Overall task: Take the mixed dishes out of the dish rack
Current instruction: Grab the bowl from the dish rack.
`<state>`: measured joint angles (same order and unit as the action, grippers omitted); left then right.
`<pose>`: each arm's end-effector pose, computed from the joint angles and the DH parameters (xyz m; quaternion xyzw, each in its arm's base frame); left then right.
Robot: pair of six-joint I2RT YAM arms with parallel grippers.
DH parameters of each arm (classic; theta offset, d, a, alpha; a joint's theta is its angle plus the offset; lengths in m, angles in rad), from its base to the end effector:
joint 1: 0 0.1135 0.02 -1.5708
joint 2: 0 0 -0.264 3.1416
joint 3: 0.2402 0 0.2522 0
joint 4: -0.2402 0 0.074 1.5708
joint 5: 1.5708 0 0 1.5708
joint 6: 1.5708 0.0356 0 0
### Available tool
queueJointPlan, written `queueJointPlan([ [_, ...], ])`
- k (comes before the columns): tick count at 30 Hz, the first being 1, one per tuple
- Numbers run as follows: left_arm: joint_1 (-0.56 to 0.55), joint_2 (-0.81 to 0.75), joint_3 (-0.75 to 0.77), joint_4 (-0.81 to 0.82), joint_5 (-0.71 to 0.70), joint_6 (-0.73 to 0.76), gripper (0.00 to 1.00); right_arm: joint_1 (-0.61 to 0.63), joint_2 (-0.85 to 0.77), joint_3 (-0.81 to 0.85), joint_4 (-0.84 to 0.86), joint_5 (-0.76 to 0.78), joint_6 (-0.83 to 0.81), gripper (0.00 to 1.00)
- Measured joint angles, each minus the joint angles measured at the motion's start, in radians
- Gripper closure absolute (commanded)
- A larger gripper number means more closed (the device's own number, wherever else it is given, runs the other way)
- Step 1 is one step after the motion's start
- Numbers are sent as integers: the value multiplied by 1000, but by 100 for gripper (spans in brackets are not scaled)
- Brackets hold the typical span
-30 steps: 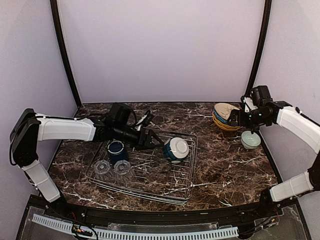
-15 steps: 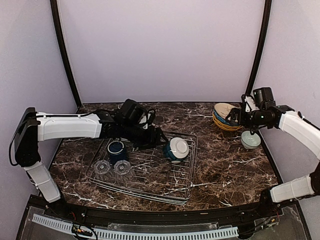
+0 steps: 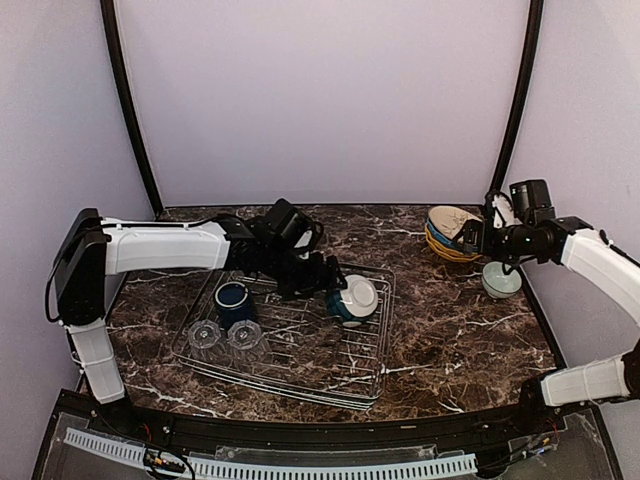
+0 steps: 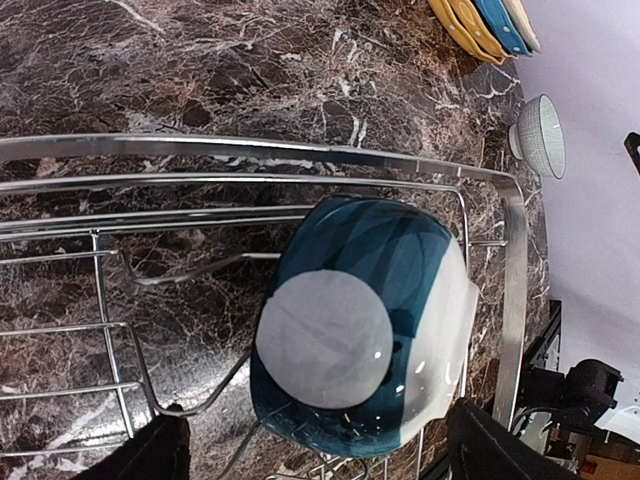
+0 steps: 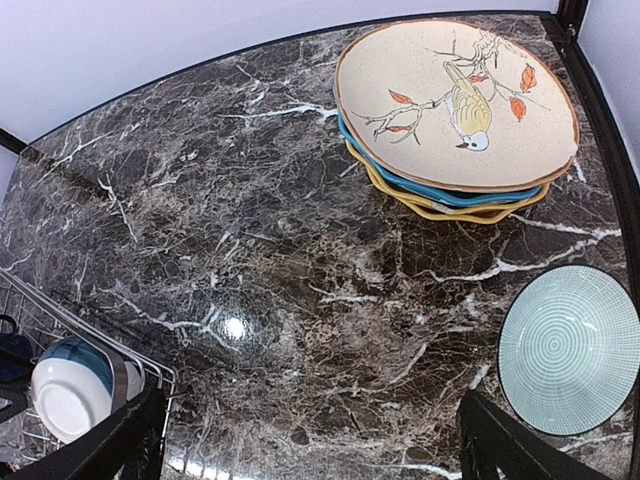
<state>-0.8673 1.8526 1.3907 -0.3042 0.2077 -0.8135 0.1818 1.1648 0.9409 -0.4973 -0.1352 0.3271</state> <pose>0.2647 -0.3234 0.2362 0.0652 0.9138 -0.3538 0.1888 0.2450 0.0499 0.2880 0.0382 0.9087 0.1631 0.3825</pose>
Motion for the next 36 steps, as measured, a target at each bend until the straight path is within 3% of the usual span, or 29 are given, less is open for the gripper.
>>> queueJointPlan([
  [8, -27, 32, 69, -88, -71, 13, 20, 0, -16, -35, 12, 4, -1, 1],
  [18, -128, 37, 226, -190, -284, 33, 16, 0, -16, -45, 29, 4, -1, 1],
  [26, -141, 56, 236, -219, -272, -72, 12, 0, -16, -47, 36, 4, -1, 1],
  [29, -138, 86, 258, -230, -275, -116, 4, 0, -16, -55, 42, 4, -2, 1],
  [36, -139, 142, 293, -262, -283, -183, 3, 0, -16, -69, 47, 4, -9, 1],
])
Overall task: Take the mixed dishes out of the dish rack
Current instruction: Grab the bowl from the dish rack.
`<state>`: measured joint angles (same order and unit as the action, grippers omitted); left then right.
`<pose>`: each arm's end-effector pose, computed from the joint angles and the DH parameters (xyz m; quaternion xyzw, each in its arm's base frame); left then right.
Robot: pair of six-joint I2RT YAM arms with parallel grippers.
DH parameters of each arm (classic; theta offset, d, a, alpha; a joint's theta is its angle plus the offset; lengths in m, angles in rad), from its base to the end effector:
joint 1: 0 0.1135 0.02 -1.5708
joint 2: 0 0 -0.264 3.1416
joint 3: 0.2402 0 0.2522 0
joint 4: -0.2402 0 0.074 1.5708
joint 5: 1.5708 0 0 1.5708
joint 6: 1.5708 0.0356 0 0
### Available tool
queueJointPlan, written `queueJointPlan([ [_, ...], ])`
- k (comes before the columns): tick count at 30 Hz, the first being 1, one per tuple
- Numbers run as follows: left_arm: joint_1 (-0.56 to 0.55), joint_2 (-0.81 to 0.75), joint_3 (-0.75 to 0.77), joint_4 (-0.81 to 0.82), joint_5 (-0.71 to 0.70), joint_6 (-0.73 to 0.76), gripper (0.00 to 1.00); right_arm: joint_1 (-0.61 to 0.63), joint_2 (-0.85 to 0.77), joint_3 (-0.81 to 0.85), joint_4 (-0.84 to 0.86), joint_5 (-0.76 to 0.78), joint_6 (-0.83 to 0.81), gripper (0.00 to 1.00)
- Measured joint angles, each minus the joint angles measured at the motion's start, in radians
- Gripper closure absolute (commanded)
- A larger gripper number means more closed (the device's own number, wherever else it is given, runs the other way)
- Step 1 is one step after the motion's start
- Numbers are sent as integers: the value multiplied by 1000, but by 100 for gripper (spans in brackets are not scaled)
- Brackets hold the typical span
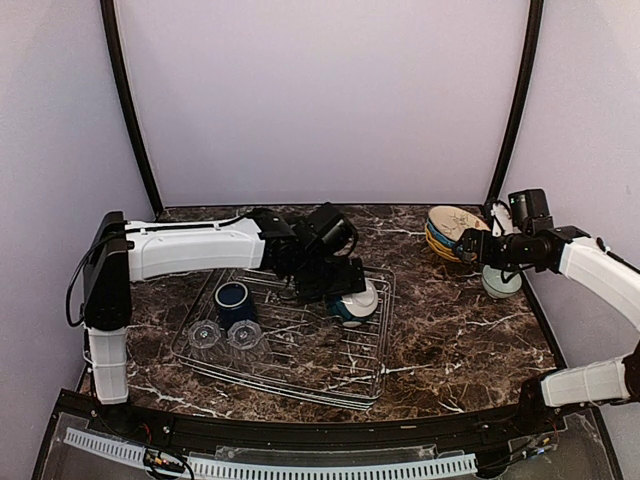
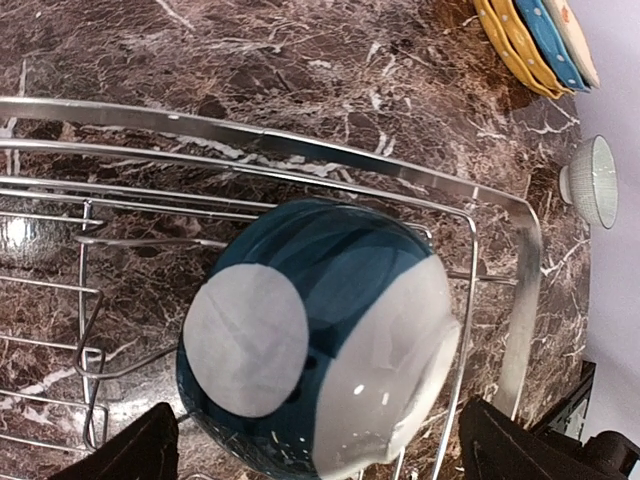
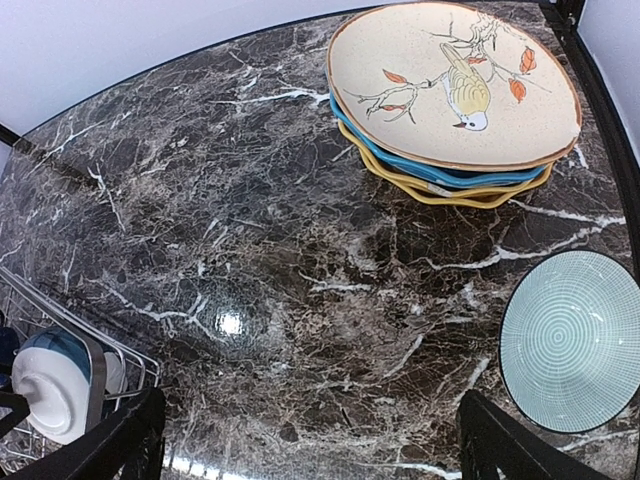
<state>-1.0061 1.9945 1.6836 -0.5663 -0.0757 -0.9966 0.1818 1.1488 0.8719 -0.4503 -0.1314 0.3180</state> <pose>0.2432 -0.3788 0.2521 -0.0084 0.9398 -0.2669 0.2131 0.2407 0.0490 0.2724 0.0351 0.9101 0.1591 0.3810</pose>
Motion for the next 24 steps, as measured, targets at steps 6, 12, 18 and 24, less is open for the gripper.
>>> queueJointPlan([
  [6, 0, 33, 15, -12, -21, -19, 3, 0, 0, -10, 2, 0, -3, 1],
  [12, 0, 59, 39, -15, -23, -21, 3, 0, -1, -12, 2, -2, -3, 1],
  [18, 0, 84, 66, -22, -42, -21, 4, 0, -10, -21, 9, -5, -3, 1],
  [24, 0, 89, 76, -32, -45, -21, 8, 0, -16, -34, 10, -10, -3, 1],
])
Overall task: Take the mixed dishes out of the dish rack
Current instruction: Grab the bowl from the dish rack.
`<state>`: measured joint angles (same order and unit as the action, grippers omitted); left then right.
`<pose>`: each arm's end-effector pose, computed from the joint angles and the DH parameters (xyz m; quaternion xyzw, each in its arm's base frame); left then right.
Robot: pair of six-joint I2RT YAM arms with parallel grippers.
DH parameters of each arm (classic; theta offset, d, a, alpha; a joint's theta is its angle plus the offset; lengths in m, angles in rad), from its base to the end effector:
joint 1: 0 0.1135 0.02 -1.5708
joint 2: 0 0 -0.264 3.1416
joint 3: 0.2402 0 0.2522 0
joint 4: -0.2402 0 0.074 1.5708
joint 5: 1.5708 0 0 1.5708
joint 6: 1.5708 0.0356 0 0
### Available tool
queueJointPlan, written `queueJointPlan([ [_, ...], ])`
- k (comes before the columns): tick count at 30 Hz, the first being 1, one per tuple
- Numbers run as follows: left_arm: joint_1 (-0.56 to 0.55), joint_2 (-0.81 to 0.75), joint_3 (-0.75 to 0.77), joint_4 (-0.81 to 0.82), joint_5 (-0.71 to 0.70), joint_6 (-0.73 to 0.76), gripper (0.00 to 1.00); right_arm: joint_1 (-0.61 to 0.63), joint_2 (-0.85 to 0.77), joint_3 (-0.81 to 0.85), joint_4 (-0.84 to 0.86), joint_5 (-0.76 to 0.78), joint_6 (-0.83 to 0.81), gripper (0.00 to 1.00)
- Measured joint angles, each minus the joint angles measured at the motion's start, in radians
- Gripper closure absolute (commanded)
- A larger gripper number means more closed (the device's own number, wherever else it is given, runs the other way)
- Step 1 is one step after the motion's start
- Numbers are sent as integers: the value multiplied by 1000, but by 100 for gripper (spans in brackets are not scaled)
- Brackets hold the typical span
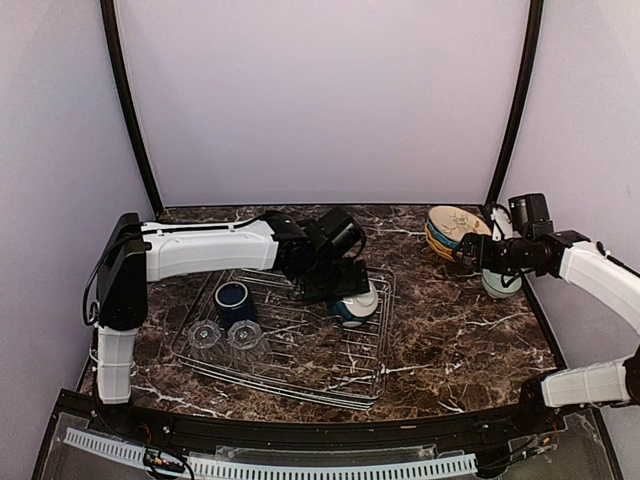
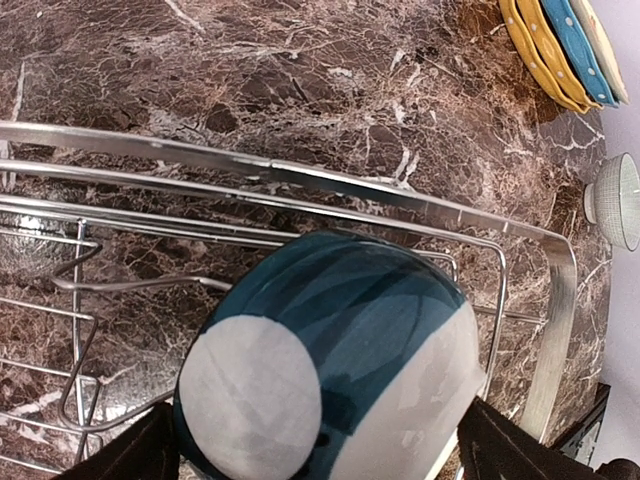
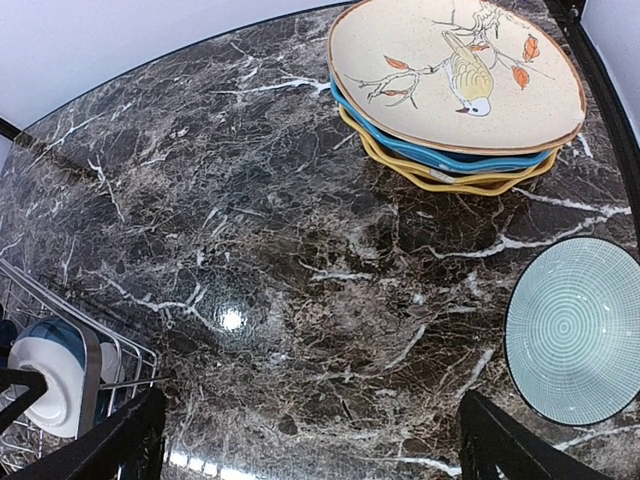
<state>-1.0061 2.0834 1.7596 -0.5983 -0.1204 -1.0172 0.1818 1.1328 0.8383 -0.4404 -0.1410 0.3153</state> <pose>0.2535 -0.3921 0.2354 -0.0244 0.9460 -0.2394 0.2171 0.2360 0.0485 0.2656 0.0323 0.9115 0.1620 0.3766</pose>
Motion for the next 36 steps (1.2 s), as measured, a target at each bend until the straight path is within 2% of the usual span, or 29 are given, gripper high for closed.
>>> queueJointPlan([
  [4, 0, 0, 7, -5, 1, 5, 18, 0, -8, -5, 0, -6, 1, 1],
  [9, -2, -6, 17, -2, 13, 22, 25, 0, -15, -6, 1, -21, 1, 1],
  [12, -3, -13, 16, 0, 27, 40, 34, 0, -16, -6, 1, -23, 1, 1],
  [17, -3, -46, -53, 63, 30, 57, 43, 0, -16, -6, 1, -24, 2, 1],
  [27, 0, -114, -180, 175, 51, 93, 51, 0, -16, -6, 1, -58, 12, 1],
  [36, 24, -232, -349, 301, 96, 123, 53, 11, -16, -6, 25, -148, 28, 1],
])
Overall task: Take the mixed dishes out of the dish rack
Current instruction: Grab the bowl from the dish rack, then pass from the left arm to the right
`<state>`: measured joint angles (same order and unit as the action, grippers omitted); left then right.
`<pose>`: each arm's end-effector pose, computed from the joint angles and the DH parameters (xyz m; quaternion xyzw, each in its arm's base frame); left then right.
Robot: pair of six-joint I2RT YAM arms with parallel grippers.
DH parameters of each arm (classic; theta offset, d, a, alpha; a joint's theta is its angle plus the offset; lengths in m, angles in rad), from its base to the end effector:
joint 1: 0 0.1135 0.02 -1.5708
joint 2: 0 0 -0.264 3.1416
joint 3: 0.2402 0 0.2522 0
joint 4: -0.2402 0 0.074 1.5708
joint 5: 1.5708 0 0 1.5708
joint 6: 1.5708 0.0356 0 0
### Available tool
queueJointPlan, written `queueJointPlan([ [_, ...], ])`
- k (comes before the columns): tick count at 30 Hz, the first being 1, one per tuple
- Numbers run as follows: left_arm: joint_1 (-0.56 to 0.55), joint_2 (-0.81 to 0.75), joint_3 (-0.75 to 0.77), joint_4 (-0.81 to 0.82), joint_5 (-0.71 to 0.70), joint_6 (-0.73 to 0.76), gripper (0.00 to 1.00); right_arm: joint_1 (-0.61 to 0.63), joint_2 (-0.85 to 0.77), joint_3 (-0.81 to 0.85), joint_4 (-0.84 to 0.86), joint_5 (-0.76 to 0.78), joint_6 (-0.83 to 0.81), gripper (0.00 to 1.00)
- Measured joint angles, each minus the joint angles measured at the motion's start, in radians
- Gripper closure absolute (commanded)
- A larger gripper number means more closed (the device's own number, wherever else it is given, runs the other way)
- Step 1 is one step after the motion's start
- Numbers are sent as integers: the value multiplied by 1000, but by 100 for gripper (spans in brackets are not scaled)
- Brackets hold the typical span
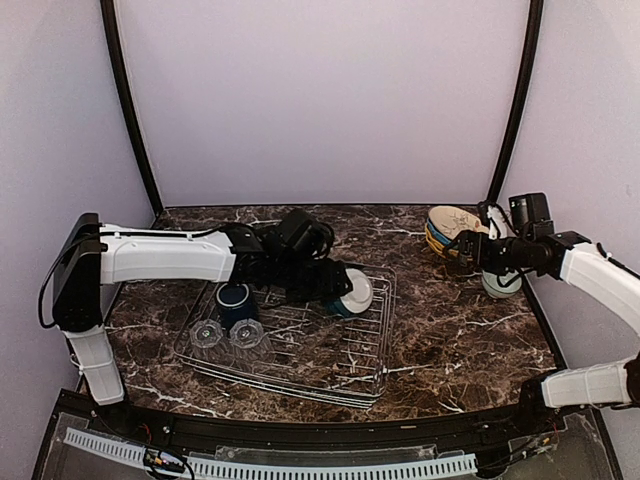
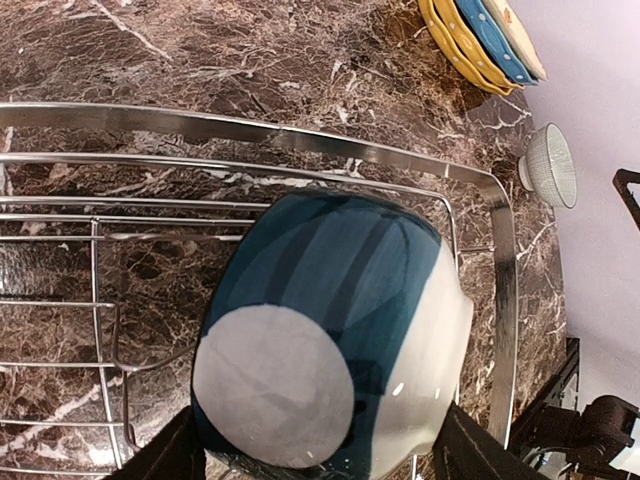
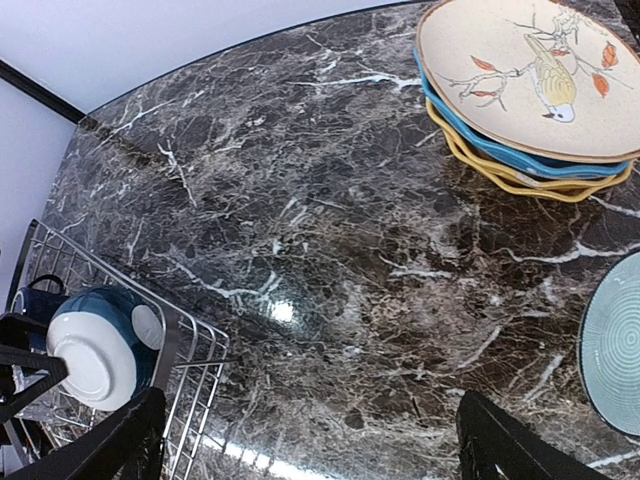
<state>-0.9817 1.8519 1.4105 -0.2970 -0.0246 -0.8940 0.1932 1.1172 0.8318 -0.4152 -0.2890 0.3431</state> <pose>0.2349 -0.3499 0.2430 0.0351 0.9139 -0.3193 0.2482 0.2325 0.0558 0.2697 0.0067 0.8994 0.2364 0.3676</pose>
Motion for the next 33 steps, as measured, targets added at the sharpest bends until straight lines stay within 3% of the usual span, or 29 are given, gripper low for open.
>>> queueJointPlan([
  [16, 81, -180, -211, 245, 211, 21, 55, 209, 86, 8, 188, -165, 153, 1],
  [24, 144, -270, -345, 478, 341, -8, 56, 315, 176, 23, 375, -276, 272, 1],
  [33, 192, -323, -391, 671, 437, -51, 56, 354, 235, 22, 678, -407, 479, 1],
])
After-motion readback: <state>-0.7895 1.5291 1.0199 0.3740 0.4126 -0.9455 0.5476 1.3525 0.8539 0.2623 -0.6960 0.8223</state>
